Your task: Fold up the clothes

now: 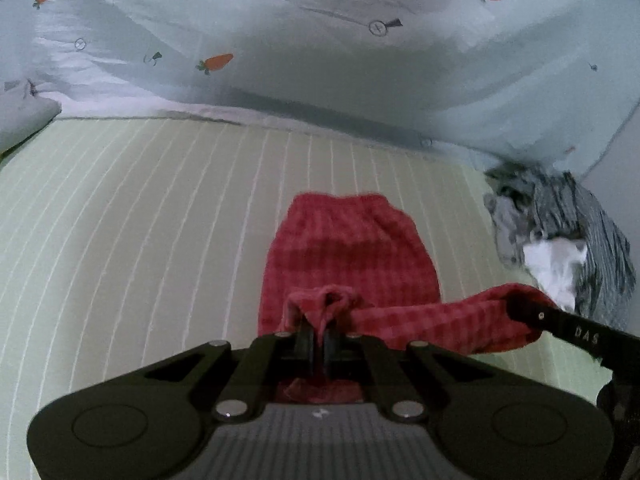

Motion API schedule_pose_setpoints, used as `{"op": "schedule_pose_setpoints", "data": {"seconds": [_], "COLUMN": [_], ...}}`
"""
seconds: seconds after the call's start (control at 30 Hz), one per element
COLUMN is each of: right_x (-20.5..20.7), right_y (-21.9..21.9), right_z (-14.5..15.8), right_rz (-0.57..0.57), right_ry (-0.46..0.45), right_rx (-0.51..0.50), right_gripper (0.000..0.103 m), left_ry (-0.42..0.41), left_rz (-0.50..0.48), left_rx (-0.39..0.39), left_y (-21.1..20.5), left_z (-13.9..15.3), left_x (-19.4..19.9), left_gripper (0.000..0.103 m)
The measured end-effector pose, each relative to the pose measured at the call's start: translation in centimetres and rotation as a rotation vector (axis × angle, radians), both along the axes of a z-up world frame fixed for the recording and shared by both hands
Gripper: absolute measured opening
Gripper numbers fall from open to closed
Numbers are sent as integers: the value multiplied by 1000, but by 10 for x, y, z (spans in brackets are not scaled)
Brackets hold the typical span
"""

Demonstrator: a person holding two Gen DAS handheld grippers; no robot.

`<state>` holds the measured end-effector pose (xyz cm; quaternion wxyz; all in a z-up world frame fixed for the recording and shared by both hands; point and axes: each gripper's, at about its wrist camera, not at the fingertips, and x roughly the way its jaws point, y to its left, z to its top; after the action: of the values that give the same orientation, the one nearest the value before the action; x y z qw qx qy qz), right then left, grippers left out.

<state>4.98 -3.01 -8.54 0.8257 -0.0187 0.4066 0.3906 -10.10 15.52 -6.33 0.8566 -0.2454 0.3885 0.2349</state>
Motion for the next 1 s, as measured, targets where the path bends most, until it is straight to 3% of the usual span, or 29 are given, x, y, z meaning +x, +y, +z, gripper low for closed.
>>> {"op": "schedule_pose_setpoints", "data": {"seconds": [0.17,0.3,0.4,0.47,0.6,0.63,0.77,0.9,1.0], "right_x": [34,75,102,113,111,109,99,84,75], "right_y": [46,85,107,109,89,82,62,47,48], "right_z": [-3,-30,-59,-70,-66,-65,-63,-59,-62], "right_rz": [11,-4,-8,-24,-66,-75,-87,-72,-43], "right_ry": [-18,38,97,112,76,73,70,82,89], "right_rx": [-8,-32,-76,-92,-42,-32,-33,-16,-43], "right_gripper": [4,7,23,45,70,76,77,81,82], "left_ry": [-1,23,55,56,8,-2,-36,-53,-90], "left_rz": [18,53,107,145,241,271,353,406,387], "left_rx": [-42,-113,-166,-171,-164,-174,-222,-212,-237], "left_y": [45,88,115,127,136,137,137,133,131], "left_z": [-11,-37,-63,-71,-69,-68,-62,-52,-49], "left_x": [37,69,84,83,58,50,21,3,-2], "left_gripper": [4,5,13,26,58,60,60,61,67]}}
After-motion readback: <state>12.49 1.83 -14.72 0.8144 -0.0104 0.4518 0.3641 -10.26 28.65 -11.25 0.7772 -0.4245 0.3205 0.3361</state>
